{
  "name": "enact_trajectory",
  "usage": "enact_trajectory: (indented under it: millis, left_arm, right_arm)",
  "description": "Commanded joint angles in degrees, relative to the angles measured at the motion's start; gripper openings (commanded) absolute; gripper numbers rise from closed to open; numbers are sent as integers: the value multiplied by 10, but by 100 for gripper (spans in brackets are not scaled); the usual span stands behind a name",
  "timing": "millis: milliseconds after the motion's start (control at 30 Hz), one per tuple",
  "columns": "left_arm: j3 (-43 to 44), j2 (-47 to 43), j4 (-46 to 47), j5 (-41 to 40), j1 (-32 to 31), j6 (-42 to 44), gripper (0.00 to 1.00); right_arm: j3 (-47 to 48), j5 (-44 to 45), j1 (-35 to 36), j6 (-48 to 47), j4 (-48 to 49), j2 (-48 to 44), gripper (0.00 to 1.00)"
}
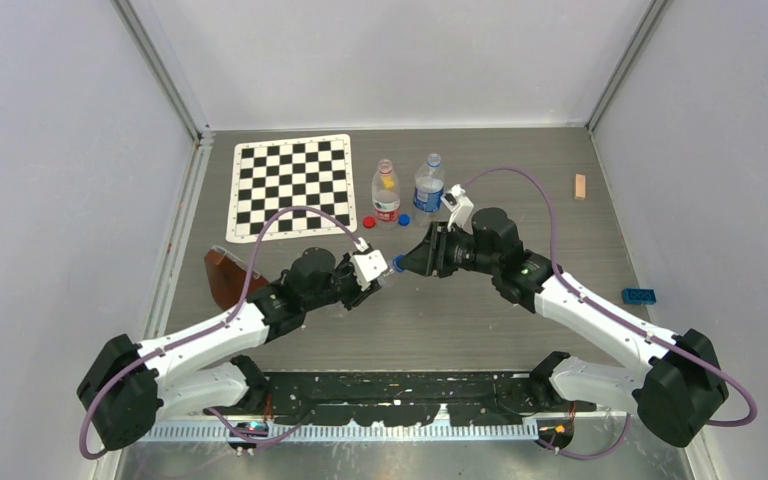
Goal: Unscrew the bottle caps
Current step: Unscrew the bottle cap from the plastic bottle.
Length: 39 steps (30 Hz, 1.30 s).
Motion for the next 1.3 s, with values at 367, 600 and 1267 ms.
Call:
enact_trajectory:
  millis: [367, 600, 1267]
  left_arm:
    - [70, 25, -4, 268, 57, -85, 0]
    - [95, 55, -19, 397, 76, -96, 0]
    - [85, 43, -60, 261, 88, -66, 0]
  right_arm:
    - [0, -97, 3, -113, -17, -23, 24]
    - [-20, -125, 3, -155, -31, -61, 23]
    - [-12, 0, 2, -96, -25, -115, 66]
